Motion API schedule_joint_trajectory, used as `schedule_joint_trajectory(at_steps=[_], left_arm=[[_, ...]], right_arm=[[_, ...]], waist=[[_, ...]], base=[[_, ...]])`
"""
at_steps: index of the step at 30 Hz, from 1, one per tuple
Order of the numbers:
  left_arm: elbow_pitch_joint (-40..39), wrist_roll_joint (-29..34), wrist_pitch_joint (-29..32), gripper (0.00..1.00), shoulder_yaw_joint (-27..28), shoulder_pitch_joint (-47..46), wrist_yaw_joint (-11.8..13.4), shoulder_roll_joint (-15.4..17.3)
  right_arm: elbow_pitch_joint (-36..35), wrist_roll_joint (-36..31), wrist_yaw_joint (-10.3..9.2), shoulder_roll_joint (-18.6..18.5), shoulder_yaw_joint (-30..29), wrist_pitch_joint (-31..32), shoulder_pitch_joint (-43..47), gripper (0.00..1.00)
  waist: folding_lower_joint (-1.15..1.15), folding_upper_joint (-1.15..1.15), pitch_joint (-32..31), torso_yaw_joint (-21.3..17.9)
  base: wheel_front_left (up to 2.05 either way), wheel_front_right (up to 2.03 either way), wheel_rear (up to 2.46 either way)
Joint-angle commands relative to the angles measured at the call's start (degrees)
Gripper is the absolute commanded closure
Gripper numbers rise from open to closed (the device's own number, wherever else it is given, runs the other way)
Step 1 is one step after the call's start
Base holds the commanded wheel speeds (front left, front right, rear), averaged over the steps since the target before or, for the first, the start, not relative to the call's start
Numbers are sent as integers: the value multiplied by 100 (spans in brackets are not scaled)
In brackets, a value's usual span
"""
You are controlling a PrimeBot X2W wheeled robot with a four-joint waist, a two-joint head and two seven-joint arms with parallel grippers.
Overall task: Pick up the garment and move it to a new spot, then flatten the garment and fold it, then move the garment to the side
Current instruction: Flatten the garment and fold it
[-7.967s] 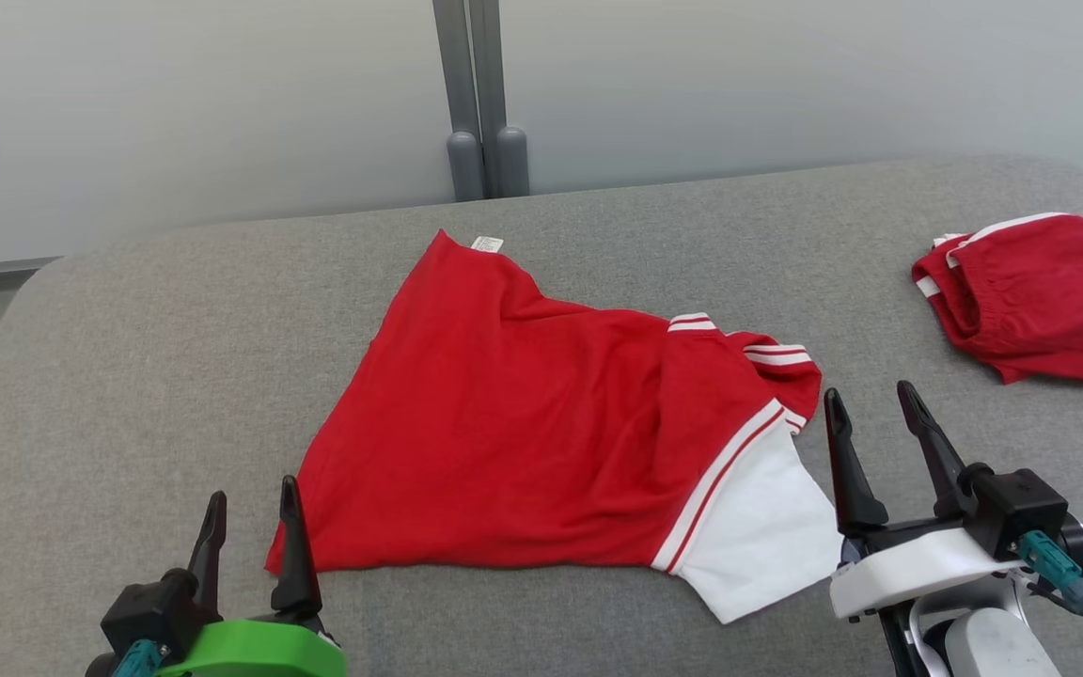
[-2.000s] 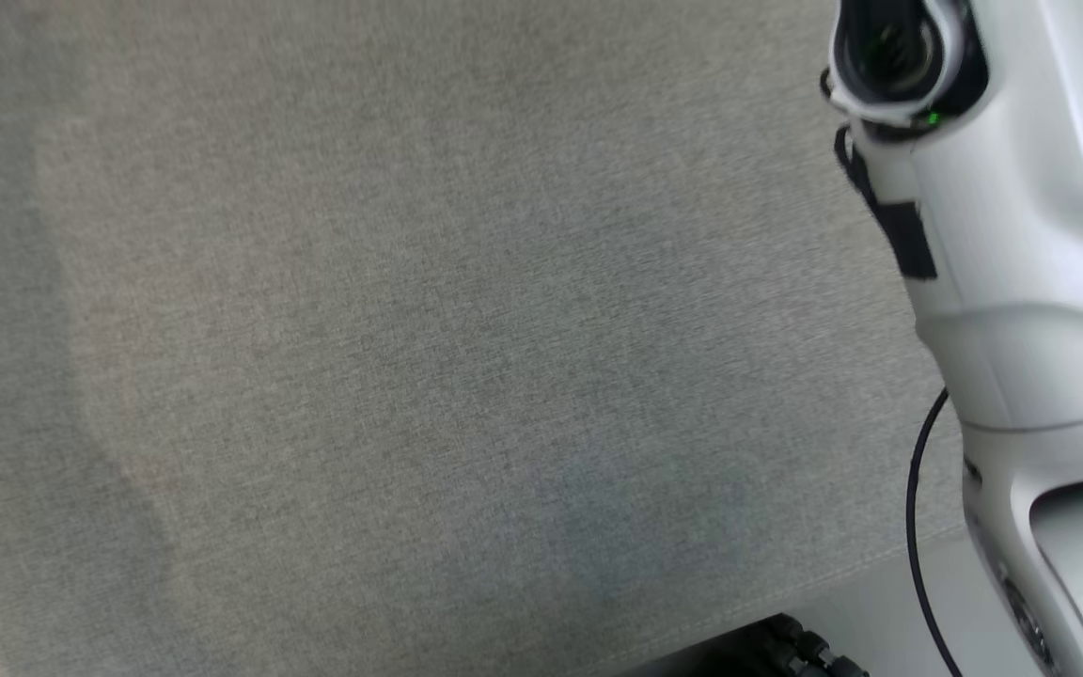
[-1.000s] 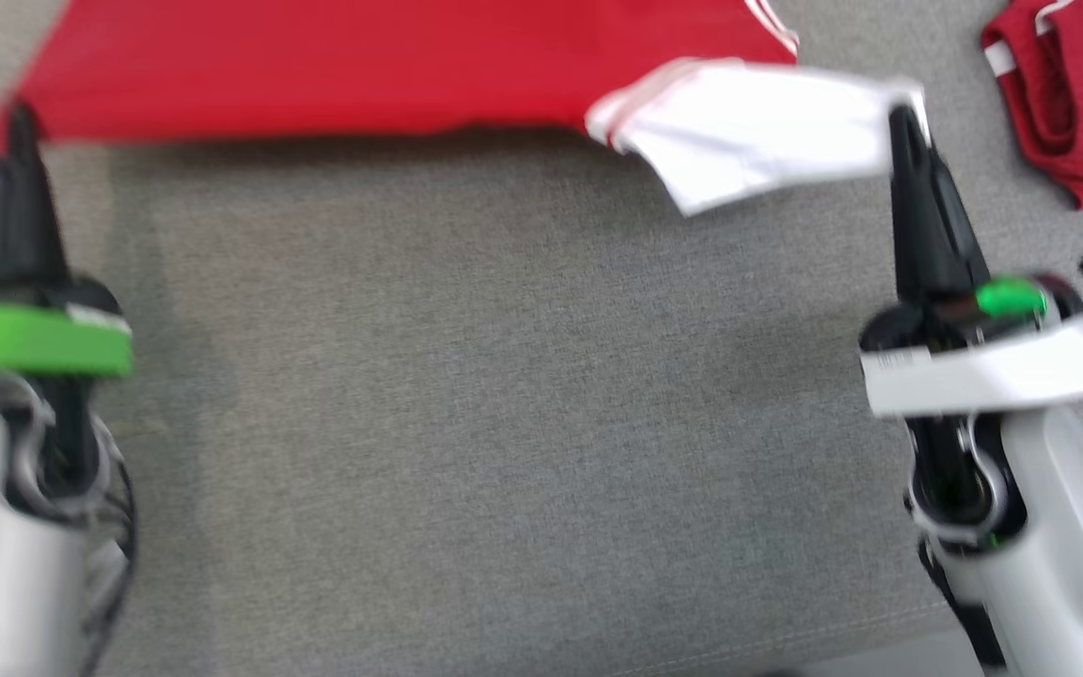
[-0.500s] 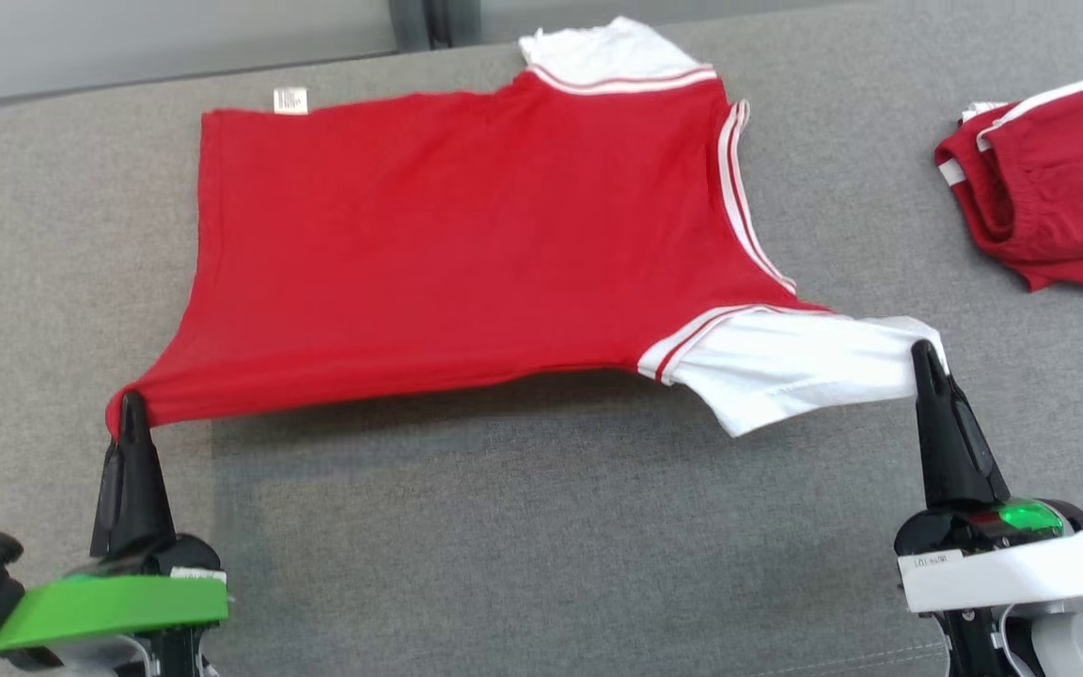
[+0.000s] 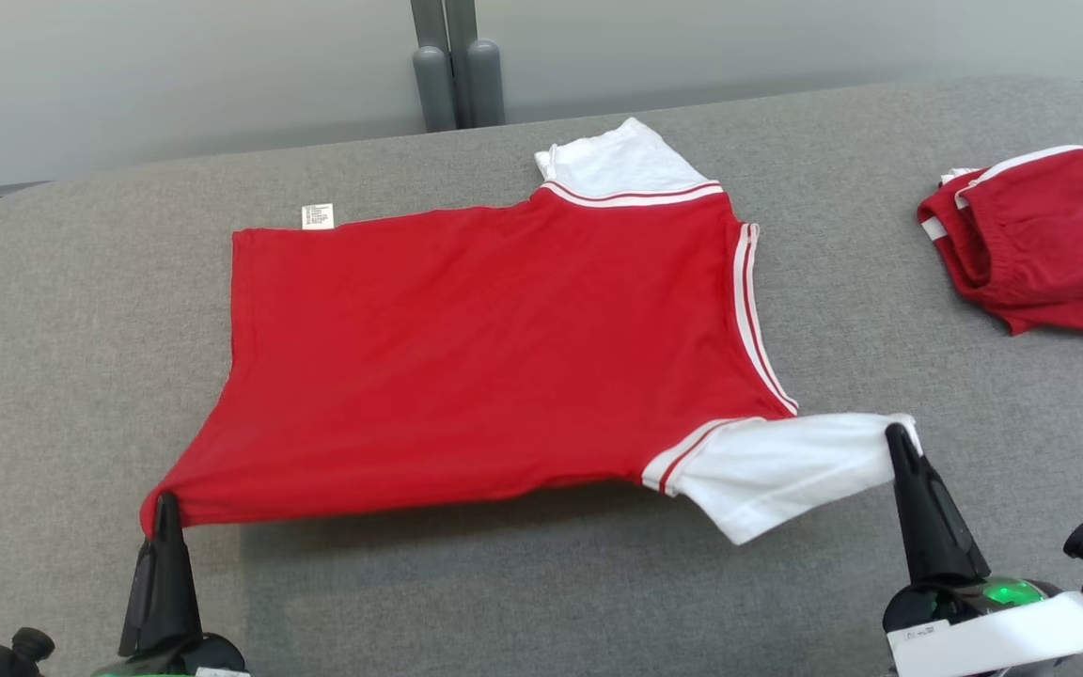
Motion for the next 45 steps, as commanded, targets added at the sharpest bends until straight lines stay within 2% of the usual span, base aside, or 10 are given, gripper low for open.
schedule_joint_trajectory(at_steps=[1,10,17,25,34,42,44,45], left_arm=[[104,-36,-22,100,-11,60,-11,12],[1074,-410,-17,100,-305,-316,-12,24],[1473,-500,-19,100,-528,-751,-12,45],[2000,-614,-19,100,-651,-1717,-12,56],[3211,-516,-20,100,-728,-2901,-12,8],[3517,-505,-20,100,-848,-3223,-12,-51],[3510,-471,-20,95,-856,-3262,-12,-61],[3506,-457,-20,87,-865,-3273,-12,-66]], right_arm=[[116,43,2,30,40,12,55,100],[1095,198,2,70,243,-54,-337,100],[1555,238,2,52,330,-199,-804,100],[2127,124,2,103,308,-296,-1739,100],[3503,-246,2,391,275,-267,-3126,100],[4584,-408,2,475,274,-286,-3919,100],[4845,-457,2,480,274,-296,-4088,100],[4999,-473,2,485,287,-285,-4183,100]], waist=[[1,0,15,17],[1,0,169,109],[1,0,336,176],[1,0,632,265],[1,0,1030,261],[1,0,1114,297],[1,0,1125,318],[1,0,1130,328]], base=[[0,0,0],[0,0,0],[0,0,0],[0,0,0],[0,0,0],[0,0,0],[0,0,0],[0,0,0]])
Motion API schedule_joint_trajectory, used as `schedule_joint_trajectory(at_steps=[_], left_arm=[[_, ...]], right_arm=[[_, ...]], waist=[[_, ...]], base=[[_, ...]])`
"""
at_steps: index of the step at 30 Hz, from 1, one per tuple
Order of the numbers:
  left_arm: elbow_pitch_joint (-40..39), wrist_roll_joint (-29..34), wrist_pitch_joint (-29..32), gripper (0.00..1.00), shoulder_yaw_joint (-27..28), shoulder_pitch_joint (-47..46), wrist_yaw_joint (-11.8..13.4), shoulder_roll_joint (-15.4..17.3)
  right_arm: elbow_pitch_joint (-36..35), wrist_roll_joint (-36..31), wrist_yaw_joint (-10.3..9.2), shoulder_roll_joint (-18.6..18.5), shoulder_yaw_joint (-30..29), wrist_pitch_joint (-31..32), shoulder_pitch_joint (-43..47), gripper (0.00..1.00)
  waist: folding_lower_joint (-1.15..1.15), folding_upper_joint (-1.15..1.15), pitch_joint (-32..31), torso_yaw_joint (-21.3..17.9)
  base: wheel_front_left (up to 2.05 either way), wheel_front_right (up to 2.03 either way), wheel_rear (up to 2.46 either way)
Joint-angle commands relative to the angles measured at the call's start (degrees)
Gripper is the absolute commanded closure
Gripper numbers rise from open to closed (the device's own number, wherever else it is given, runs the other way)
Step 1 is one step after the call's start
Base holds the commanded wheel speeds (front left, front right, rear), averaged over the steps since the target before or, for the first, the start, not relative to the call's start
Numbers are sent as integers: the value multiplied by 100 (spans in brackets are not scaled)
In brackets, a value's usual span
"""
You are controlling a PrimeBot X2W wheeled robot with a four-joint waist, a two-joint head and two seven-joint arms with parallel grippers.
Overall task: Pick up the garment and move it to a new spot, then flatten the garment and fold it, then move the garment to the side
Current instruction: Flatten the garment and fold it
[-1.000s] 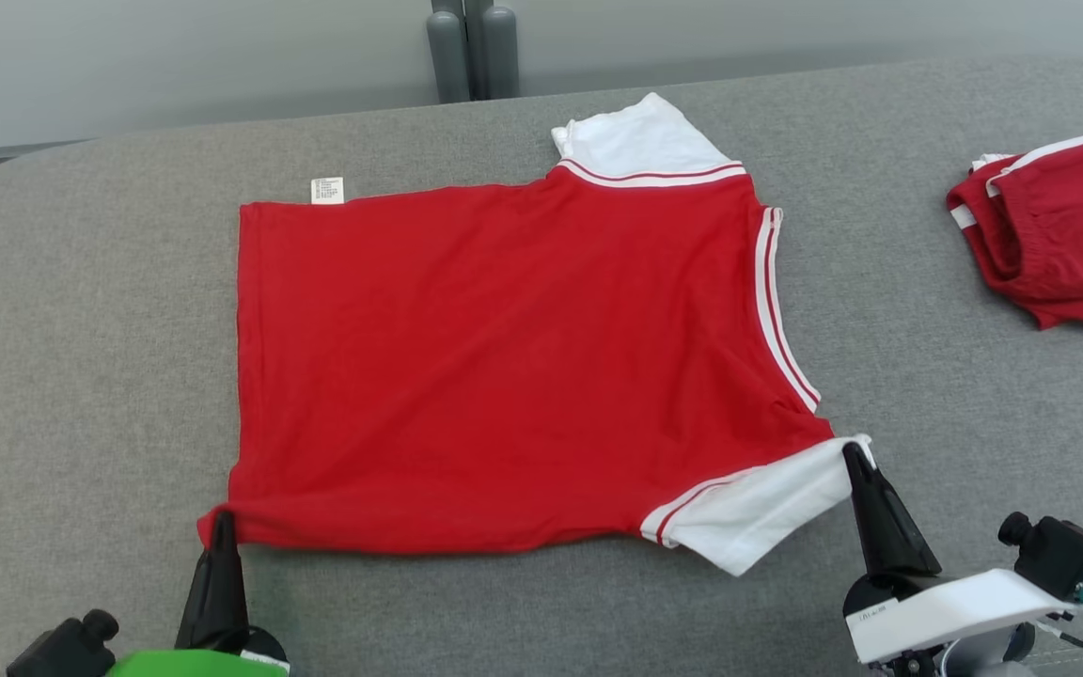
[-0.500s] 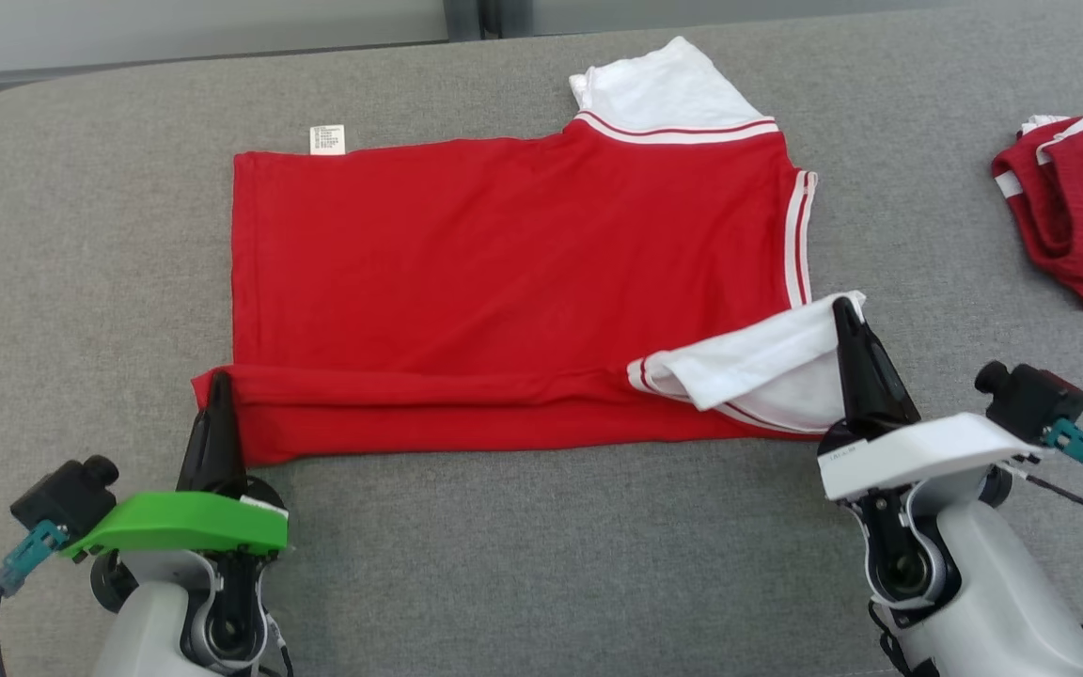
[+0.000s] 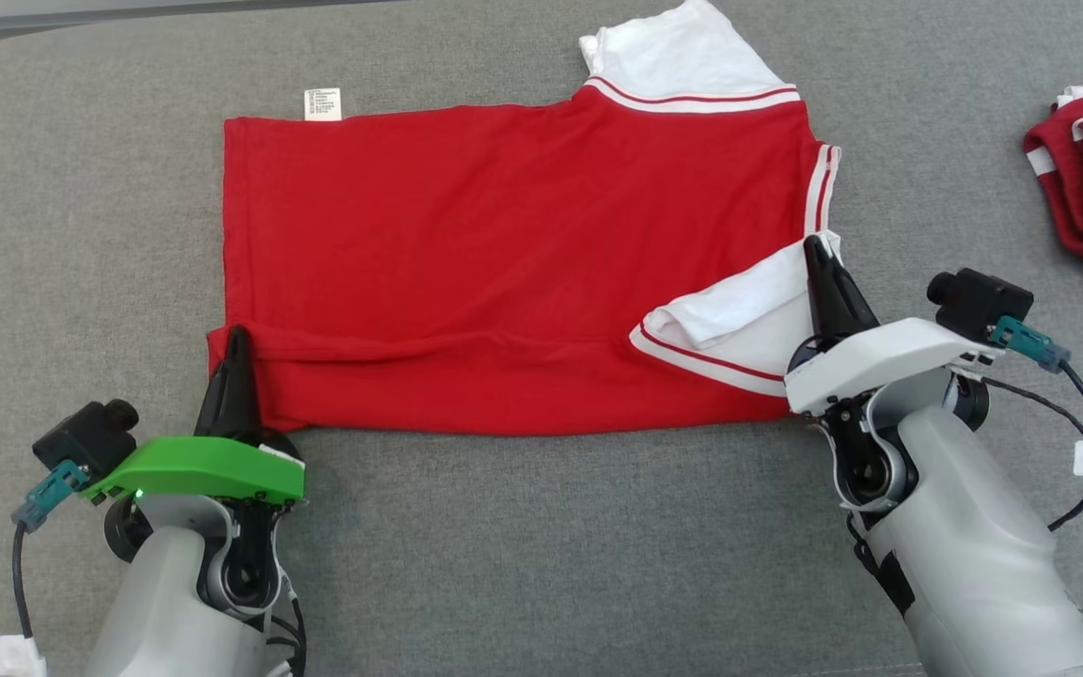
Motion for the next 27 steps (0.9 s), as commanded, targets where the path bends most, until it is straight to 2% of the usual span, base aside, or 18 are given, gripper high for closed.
schedule_joint_trajectory(at_steps=[1,2,3,4,11,16,22,27], left_arm=[[-9,38,-16,83,-4,-95,-12,8],[-29,74,-16,61,3,-112,-12,9],[-50,107,-16,49,18,-121,-12,8],[-80,148,-16,0,34,-124,-12,-1],[-443,323,-16,0,194,147,-12,-56],[-755,364,-16,0,332,453,-12,-78],[-761,329,4,0,354,938,-12,75],[-545,205,390,0,265,1179,46,167]], right_arm=[[154,-65,2,3,12,-11,-138,100],[300,-68,2,9,1,-23,-251,91],[427,-67,2,16,-8,-25,-326,72],[560,-88,2,24,2,-31,-424,0],[1266,1,2,74,167,-75,-982,0],[1219,-157,2,-13,173,-124,-1101,0],[78,-933,2,-122,-284,-122,-481,0],[-968,-1437,2,-9,-598,-122,397,0]], waist=[[0,0,11,17],[0,0,17,26],[0,0,22,33],[0,0,26,45],[0,0,3,118],[0,0,-76,140],[0,0,-300,126],[0,0,-490,60]], base=[[0,0,0],[0,0,0],[0,0,0],[0,0,0],[0,0,0],[0,0,0],[0,0,0],[0,0,0]])
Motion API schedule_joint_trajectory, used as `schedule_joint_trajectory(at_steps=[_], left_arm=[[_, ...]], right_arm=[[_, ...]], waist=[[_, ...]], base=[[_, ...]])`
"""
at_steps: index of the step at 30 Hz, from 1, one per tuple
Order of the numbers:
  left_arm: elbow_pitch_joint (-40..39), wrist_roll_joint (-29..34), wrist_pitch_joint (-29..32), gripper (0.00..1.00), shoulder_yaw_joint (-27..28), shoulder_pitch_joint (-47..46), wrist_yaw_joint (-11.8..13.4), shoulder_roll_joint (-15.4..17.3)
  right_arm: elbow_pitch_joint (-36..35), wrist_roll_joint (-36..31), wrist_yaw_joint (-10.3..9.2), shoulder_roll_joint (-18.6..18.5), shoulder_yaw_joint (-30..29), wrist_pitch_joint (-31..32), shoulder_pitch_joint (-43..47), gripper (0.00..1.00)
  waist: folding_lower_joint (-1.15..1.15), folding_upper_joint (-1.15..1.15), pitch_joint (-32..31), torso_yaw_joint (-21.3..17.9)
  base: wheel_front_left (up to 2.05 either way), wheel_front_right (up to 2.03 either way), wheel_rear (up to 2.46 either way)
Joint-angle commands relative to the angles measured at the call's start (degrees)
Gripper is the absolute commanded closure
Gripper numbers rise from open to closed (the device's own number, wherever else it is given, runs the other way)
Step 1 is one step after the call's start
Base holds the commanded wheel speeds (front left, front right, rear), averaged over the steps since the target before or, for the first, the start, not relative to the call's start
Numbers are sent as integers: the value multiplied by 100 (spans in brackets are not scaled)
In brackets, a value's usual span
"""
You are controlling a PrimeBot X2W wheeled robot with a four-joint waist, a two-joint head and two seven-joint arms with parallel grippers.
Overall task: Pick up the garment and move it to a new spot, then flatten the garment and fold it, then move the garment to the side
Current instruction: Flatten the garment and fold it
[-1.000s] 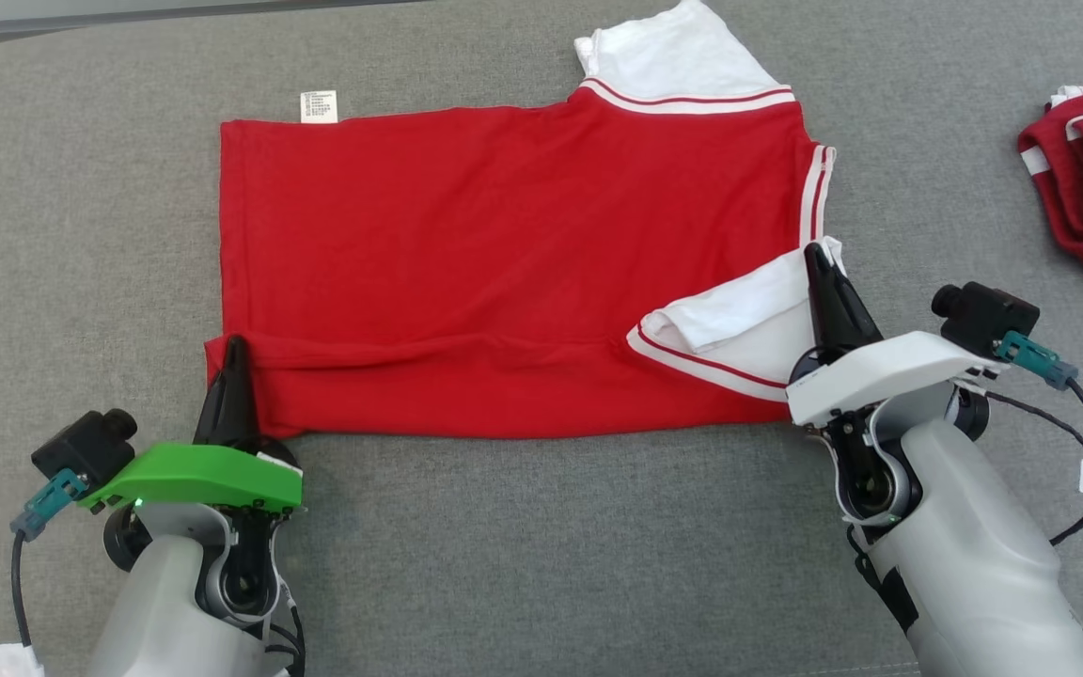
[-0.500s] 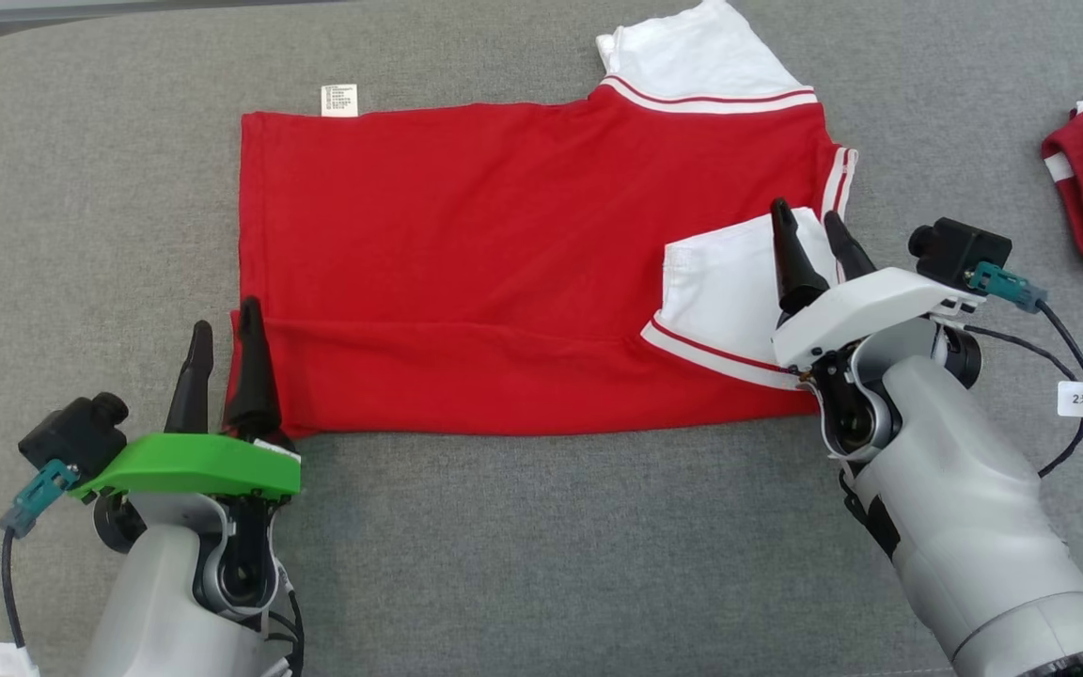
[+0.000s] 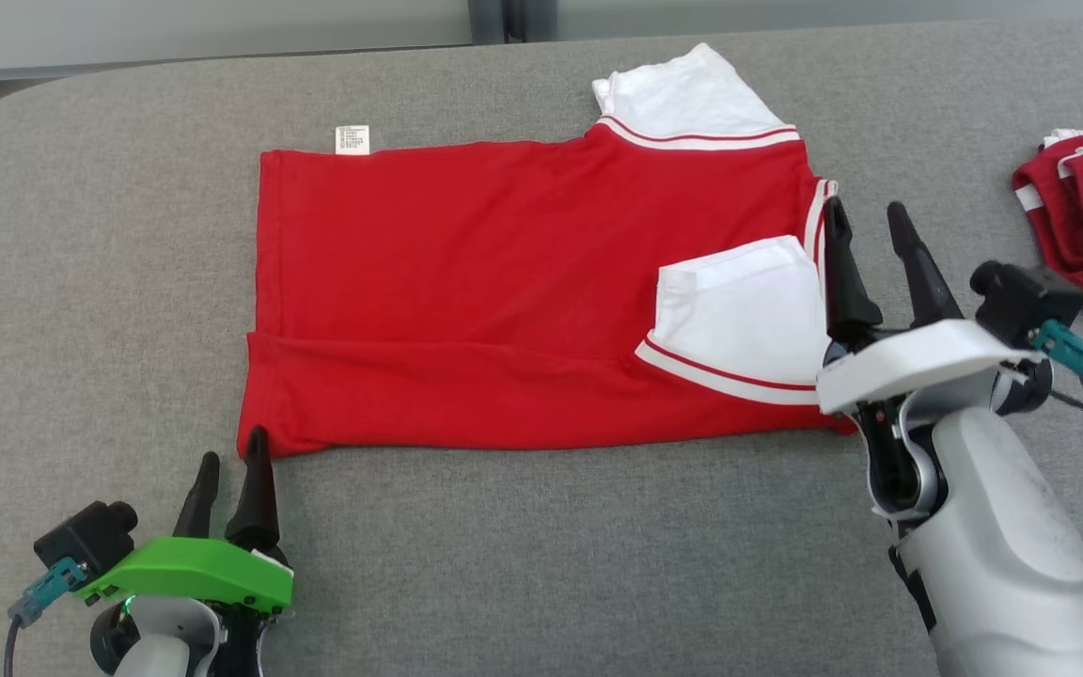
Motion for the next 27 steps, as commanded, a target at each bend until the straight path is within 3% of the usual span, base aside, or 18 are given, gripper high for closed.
schedule_joint_trajectory(at_steps=[1,11,12,14,15,18,20,21,27], left_arm=[[27,-101,97,0,9,88,49,54],[-46,-385,462,0,136,187,277,47],[-45,-420,480,5,149,183,287,40],[-47,-446,530,44,169,171,315,24],[-32,-468,577,56,177,168,343,11],[2,-511,639,71,175,148,369,6],[15,-528,618,95,178,135,364,-1],[11,-547,568,100,201,124,350,-15],[-41,-529,318,100,259,71,283,-15]], right_arm=[[-217,-111,2,28,-34,-15,268,0],[-1292,-338,2,177,-214,-16,1485,0],[-1317,-339,2,183,-210,-16,1542,0],[-1332,-332,2,193,-179,-16,1643,0],[-1321,-328,2,193,-170,-16,1683,0],[-1241,-348,2,200,-170,-16,1773,0],[-1108,-364,2,203,-194,-11,1831,0],[-1023,-410,2,201,-221,18,1834,0],[-518,-461,2,206,-280,202,1787,0]], waist=[[0,0,-101,-70],[0,0,-128,-339],[0,0,-122,-360],[0,0,-111,-397],[0,0,-103,-415],[0,0,-90,-449],[0,0,-93,-457],[0,0,-95,-456],[0,0,-130,-401]], base=[[0,0,0],[0,0,0],[0,0,0],[0,0,0],[0,0,0],[0,0,0],[0,0,0],[0,0,0],[0,0,0]])
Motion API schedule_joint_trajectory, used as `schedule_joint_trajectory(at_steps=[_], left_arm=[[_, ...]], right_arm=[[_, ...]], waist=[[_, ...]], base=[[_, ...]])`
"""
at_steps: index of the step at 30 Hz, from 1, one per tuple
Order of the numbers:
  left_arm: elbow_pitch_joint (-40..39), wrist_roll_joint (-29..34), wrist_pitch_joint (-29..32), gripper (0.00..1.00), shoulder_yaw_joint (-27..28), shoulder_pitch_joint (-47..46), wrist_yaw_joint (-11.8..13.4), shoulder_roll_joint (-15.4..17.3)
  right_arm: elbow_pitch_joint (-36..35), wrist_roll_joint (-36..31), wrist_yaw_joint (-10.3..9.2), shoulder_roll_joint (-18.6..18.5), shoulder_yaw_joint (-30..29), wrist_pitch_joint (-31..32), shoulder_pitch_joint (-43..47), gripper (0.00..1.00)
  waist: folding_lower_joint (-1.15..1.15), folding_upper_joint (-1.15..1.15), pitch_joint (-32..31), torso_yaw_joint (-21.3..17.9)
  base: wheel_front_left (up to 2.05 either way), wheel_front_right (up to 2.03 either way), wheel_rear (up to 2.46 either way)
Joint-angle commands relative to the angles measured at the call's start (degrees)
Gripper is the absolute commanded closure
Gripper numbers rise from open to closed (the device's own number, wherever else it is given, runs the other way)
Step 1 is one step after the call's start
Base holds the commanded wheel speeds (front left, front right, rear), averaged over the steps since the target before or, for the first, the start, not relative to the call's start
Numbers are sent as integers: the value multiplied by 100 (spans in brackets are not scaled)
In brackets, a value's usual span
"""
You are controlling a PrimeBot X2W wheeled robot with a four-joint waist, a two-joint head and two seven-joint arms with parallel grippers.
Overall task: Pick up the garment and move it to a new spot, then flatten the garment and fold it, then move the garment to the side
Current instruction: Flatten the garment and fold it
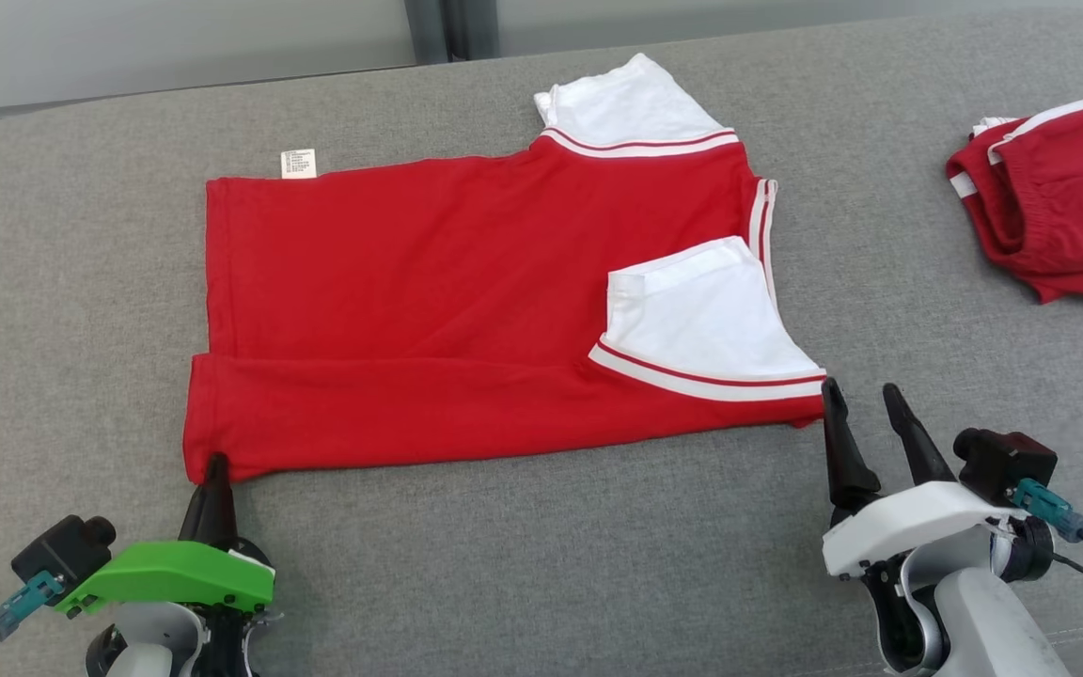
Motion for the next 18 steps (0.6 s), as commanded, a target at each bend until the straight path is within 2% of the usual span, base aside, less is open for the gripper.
schedule_joint_trajectory(at_steps=[1,16,17,18], left_arm=[[-5,25,-27,100,9,-44,-26,19],[77,113,-190,100,-106,-102,-77,14],[95,113,-200,100,-107,-109,-82,18],[116,119,-207,100,-112,-116,-87,22]], right_arm=[[103,-1,2,-4,-5,45,-28,0],[1897,314,2,-2,524,215,-969,0],[1991,339,2,1,567,225,-1015,23],[2092,389,2,1,607,212,-1071,50]], waist=[[0,0,-17,28],[0,0,-47,233],[0,0,-53,243],[0,0,-62,251]], base=[[0,0,0],[0,0,0],[0,0,0],[0,0,0]])
